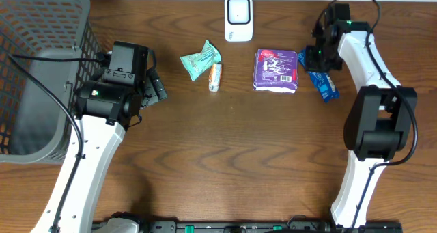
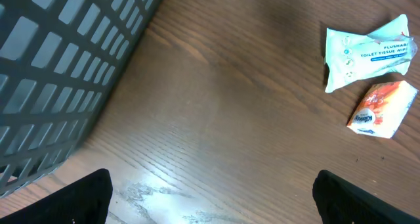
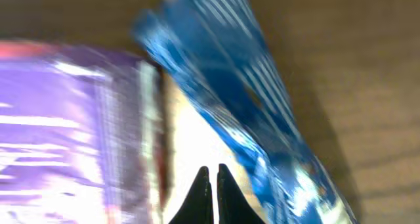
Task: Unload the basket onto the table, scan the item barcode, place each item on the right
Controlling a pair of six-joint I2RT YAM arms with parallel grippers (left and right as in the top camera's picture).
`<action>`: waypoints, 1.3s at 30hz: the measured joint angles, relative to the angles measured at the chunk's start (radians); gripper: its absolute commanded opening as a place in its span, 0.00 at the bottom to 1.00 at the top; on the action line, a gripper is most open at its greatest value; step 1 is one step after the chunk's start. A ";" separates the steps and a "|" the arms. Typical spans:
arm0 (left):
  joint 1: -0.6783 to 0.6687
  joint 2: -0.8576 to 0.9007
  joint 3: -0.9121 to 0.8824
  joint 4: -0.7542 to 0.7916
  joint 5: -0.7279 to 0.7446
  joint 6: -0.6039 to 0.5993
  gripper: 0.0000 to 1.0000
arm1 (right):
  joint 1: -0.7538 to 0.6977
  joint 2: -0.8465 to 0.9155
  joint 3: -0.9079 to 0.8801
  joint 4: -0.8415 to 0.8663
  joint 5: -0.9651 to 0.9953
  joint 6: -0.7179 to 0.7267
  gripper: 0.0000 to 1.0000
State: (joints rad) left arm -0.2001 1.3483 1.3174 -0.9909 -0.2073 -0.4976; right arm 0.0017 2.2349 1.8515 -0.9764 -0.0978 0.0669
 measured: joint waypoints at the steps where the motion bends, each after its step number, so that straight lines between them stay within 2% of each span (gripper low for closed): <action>1: 0.000 0.000 0.000 0.000 0.000 0.000 0.98 | 0.007 0.000 0.000 0.008 -0.008 0.000 0.01; 14: 0.000 0.000 0.000 0.000 0.000 0.000 0.98 | 0.010 0.078 -0.005 0.144 -0.026 0.003 0.01; 24: 0.000 0.000 0.000 0.000 0.000 0.000 0.98 | -0.048 0.080 -0.005 0.212 0.020 0.032 0.01; 30: 0.000 0.000 0.000 0.000 0.000 0.000 0.98 | -0.042 0.082 0.060 0.087 -0.005 0.038 0.01; 35: 0.000 0.000 0.000 0.000 0.000 0.000 0.98 | -0.010 0.082 0.253 -0.126 -0.169 0.040 0.01; 39: 0.000 0.000 0.000 0.000 0.000 0.000 0.98 | 0.034 0.082 0.302 -0.172 -0.278 0.040 0.01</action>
State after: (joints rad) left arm -0.2001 1.3483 1.3174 -0.9905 -0.2073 -0.4976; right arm 0.0353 2.3165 2.1532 -1.1488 -0.3763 0.1066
